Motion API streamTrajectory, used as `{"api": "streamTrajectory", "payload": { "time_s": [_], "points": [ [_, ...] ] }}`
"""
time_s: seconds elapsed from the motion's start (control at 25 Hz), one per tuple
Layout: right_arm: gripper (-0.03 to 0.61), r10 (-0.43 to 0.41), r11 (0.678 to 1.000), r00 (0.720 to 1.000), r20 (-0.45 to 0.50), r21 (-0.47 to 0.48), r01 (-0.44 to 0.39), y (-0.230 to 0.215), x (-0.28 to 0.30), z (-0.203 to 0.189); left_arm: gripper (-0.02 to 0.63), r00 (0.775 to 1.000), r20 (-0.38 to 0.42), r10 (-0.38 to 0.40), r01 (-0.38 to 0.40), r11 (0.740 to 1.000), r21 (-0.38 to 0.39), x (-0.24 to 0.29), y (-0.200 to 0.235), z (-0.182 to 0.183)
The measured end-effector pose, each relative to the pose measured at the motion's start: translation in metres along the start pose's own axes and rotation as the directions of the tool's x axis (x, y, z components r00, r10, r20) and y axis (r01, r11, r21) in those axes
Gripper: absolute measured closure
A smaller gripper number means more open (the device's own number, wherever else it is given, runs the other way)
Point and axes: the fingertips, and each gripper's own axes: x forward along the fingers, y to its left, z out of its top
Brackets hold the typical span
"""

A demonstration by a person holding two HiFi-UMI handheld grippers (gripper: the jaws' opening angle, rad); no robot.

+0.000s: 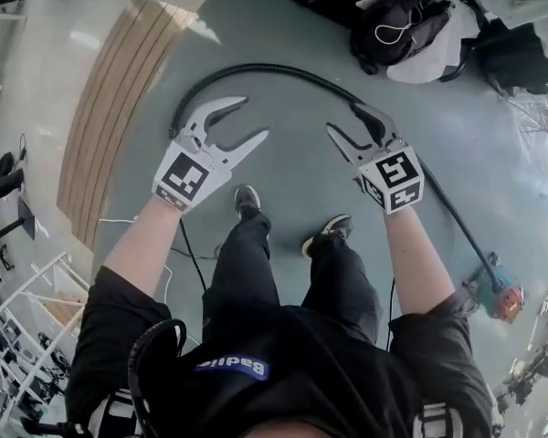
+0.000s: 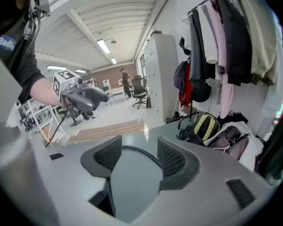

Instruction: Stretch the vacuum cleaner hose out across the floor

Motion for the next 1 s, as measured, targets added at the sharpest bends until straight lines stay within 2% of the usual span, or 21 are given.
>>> {"api": "streamTrajectory", "payload": {
  "time_s": [0.2, 0.32, 0.44, 0.56, 0.68, 0.88, 1.0],
  "points": [
    [0.341, -0.078, 0.988, 0.994, 0.073, 0.139, 0.067, 0.060, -0.139, 0.069, 0.380, 0.995, 0.097, -0.037, 0.044, 0.997, -0.070, -0.064, -0.076, 0.120],
    [0.341, -0.105, 0.980, 0.992, 0.066, 0.178, 0.091, 0.112, -0.213, 0.096, 0.380, 0.986, 0.140, -0.092, 0.101, 0.993, -0.063, -0.101, -0.114, 0.185],
    [0.341, -0.160, 0.969, 0.985, 0.070, 0.199, 0.143, 0.159, -0.269, 0.119, 0.380, 0.969, 0.170, -0.177, 0.182, 0.983, -0.012, -0.135, -0.148, 0.232],
    [0.341, -0.235, 0.940, 0.965, 0.113, 0.281, 0.196, 0.188, -0.309, 0.130, 0.380, 0.949, 0.181, -0.258, 0.255, 0.966, 0.039, -0.153, -0.176, 0.256],
    [0.341, -0.274, 0.921, 0.949, 0.157, 0.329, 0.211, 0.216, -0.342, 0.131, 0.382, 0.938, 0.168, -0.302, 0.298, 0.953, 0.049, -0.163, -0.209, 0.266],
    [0.341, -0.288, 0.937, 0.923, 0.254, 0.274, 0.217, 0.255, -0.416, 0.120, 0.388, 0.921, 0.192, -0.338, 0.322, 0.940, 0.110, -0.182, -0.298, 0.300],
    [0.342, -0.282, 0.940, 0.906, 0.314, 0.279, 0.196, 0.276, -0.463, 0.095, 0.389, 0.934, 0.184, -0.306, 0.293, 0.951, 0.093, -0.193, -0.358, 0.304]
  ]
}}
